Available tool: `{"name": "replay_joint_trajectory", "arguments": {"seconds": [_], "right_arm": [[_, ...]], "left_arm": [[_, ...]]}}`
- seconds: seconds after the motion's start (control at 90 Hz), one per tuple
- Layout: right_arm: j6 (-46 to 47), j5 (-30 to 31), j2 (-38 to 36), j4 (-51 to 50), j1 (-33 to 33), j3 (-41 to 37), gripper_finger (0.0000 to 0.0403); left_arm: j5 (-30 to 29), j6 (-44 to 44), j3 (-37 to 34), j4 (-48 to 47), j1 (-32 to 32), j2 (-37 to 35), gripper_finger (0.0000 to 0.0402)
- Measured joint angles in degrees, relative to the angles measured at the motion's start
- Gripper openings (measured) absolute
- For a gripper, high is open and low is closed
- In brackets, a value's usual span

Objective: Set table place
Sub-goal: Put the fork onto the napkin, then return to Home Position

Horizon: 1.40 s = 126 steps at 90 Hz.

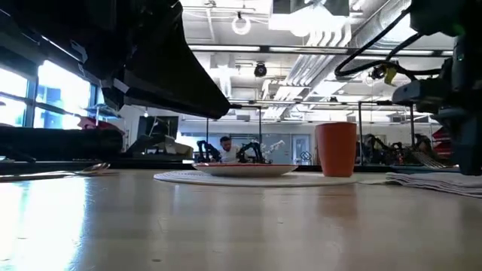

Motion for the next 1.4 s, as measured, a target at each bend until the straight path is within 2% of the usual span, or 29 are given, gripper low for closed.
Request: {"name": "replay_joint_trajectory", "arguments": {"seconds": [0.278, 0.589, 0.744, 0.933, 1.044, 1.211, 1.4], "right_arm": [[0.0, 0.81, 0.0, -1.0, -0.02, 0.0, 0.0006], [-4.01, 0.4, -0.08, -1.94, 0.0, 0.07, 0.0072], [-8.46, -0.55, -3.55, -3.4, 0.33, 1.74, 0.0092], [-21.29, 3.55, -11.17, -9.51, 1.65, 9.26, 0.0094], [-31.91, 4.27, -16.93, -9.6, 1.33, 11.47, 0.0094], [-44.57, 6.89, -28.81, -9.66, -3.11, 9.15, 0.0089], [-55.55, 7.03, -43.26, -6.96, -11.54, 4.28, 0.007]], "left_arm": [[0.59, -1.54, 0.0, 0.07, 0.02, 0.0, 0.0036], [0.61, -4.02, 0.02, 2.71, -0.02, 0.0, 0.0036], [0.88, -2.56, 0.04, 3.95, -0.75, -1.52, 0.0036], [4.3, 3.54, 0.04, 0.34, -0.7, -10.98, 0.0036], [2.6, 7.6, 0.04, -3.63, 0.07, -18.43, 0.0036], [1.35, 11.61, -1.99, -7.69, 2.41, -29.54, 0.0036], [5.93, 14.16, -9.07, -9.26, 7.05, -43.04, 0.0021]]}}
